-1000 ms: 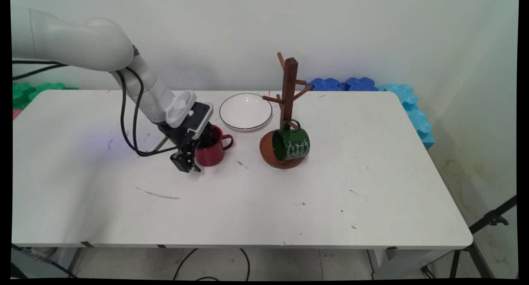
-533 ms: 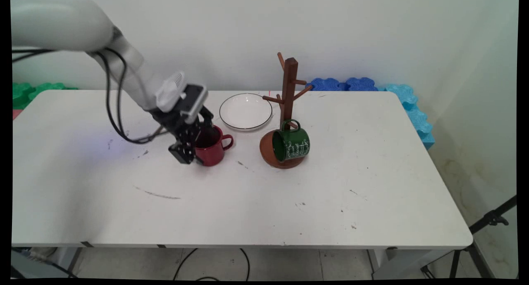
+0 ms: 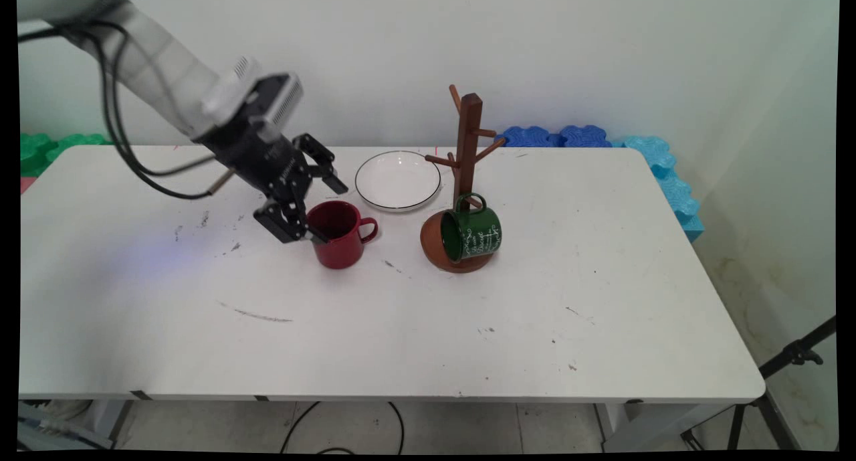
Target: Pick up the green mug from the rack
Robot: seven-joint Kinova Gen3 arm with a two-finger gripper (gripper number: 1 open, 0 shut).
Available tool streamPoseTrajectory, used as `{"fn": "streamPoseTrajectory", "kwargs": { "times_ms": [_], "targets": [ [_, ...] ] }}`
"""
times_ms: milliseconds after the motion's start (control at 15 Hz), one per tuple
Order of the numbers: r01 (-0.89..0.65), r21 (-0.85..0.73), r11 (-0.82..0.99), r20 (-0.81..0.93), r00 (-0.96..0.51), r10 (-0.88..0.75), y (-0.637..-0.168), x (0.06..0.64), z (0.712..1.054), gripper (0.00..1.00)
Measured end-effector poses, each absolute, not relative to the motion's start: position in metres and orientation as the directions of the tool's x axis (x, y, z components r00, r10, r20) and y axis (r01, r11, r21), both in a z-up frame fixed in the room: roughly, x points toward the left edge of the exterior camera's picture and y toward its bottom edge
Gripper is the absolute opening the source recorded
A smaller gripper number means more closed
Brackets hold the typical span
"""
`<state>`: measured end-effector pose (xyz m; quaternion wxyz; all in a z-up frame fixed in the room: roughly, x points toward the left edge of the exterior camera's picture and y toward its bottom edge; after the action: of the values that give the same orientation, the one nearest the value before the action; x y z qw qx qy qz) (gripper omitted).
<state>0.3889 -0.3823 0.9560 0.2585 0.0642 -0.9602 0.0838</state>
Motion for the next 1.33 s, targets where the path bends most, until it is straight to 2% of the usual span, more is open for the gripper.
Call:
{"fn": "streamPoseTrajectory", "kwargs": {
  "times_ms": [200, 400, 1000, 1333],
  "targets": [
    [-0.276, -0.051, 0.96, 0.603, -0.774, -0.191, -0.369, 0.394, 0.97, 1.0],
    [-0.363, 0.011, 0.932, 0.657, -0.7, -0.28, -0.359, 0.394, 0.969, 1.0],
    [-0.589, 0.178, 0.789, 0.753, -0.434, -0.494, -0.336, 0.371, 0.92, 1.0],
    [-0.644, 0.228, 0.731, 0.786, -0.321, -0.528, -0.332, 0.358, 0.896, 1.0]
  ]
}}
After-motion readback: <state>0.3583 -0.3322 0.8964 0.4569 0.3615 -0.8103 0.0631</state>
